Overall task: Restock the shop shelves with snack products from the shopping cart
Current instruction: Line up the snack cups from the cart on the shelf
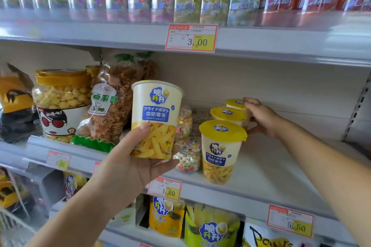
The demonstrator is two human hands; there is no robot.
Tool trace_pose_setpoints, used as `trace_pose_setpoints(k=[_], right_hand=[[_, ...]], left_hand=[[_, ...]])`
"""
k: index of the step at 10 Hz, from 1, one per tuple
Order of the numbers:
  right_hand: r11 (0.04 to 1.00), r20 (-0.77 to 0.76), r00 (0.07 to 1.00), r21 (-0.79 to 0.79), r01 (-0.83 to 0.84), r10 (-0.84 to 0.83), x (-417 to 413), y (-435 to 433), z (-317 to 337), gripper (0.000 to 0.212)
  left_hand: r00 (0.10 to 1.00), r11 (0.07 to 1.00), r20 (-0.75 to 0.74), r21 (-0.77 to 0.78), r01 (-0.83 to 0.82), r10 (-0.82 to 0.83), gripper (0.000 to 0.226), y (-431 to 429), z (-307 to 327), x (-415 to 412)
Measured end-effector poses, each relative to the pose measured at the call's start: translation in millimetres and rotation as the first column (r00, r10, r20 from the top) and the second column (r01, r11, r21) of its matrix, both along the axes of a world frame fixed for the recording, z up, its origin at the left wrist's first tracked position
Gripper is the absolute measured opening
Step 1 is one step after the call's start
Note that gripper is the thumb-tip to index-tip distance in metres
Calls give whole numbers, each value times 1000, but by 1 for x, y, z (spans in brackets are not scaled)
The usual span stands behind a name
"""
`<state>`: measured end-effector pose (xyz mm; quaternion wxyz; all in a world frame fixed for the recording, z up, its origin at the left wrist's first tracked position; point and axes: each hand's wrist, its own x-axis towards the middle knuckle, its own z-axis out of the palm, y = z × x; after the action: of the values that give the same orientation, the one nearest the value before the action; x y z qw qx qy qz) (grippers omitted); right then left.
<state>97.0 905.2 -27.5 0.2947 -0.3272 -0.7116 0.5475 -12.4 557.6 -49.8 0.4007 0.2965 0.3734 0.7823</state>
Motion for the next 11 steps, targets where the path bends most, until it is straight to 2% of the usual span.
trace_pose_setpoints(k=[3, 4, 5, 6, 7, 8, 9, 10, 11], right_hand=[[997, 22, 997, 5, -73, 73, -19, 6, 1, 34], [994, 103, 991, 56, -93, 87, -17, 5, 3, 44], [954, 160, 987, 297, -44, -4, -8, -4, 17, 51], [837, -28, 1000, 548, 9, 8, 12, -45, 52, 38], [840, -57, 962, 503, -204, 267, 24, -87, 69, 25], [803, -59, 834, 313, -507, 549, 32, -142, 77, 44], [837, -155, 824, 158, -523, 545, 28, -157, 78, 53], [905, -295, 868, -24, -424, 399, 23, -148, 85, 27], [957, -331, 906, -23, -288, 265, 19, -125, 91, 12]], left_hand=[[1000, 999, -22, -48, -7, 6, 86, 15, 1, 6], [1000, 996, -11, -89, -6, 5, 74, 25, 0, 4], [999, 991, -35, -131, -22, 17, 65, 28, -1, 2], [991, 985, -132, -175, 9, -32, 59, 36, 19, 6], [987, 974, -158, -228, -8, -29, 53, 39, 34, 9], [955, 947, -296, -311, -84, -13, 51, 51, 70, 22], [941, 948, -336, -311, -65, -45, 54, 53, 68, 24], [903, 939, -408, -343, -19, -131, 53, 57, 81, 38], [890, 939, -448, -335, -80, -84, 43, 58, 80, 37]])
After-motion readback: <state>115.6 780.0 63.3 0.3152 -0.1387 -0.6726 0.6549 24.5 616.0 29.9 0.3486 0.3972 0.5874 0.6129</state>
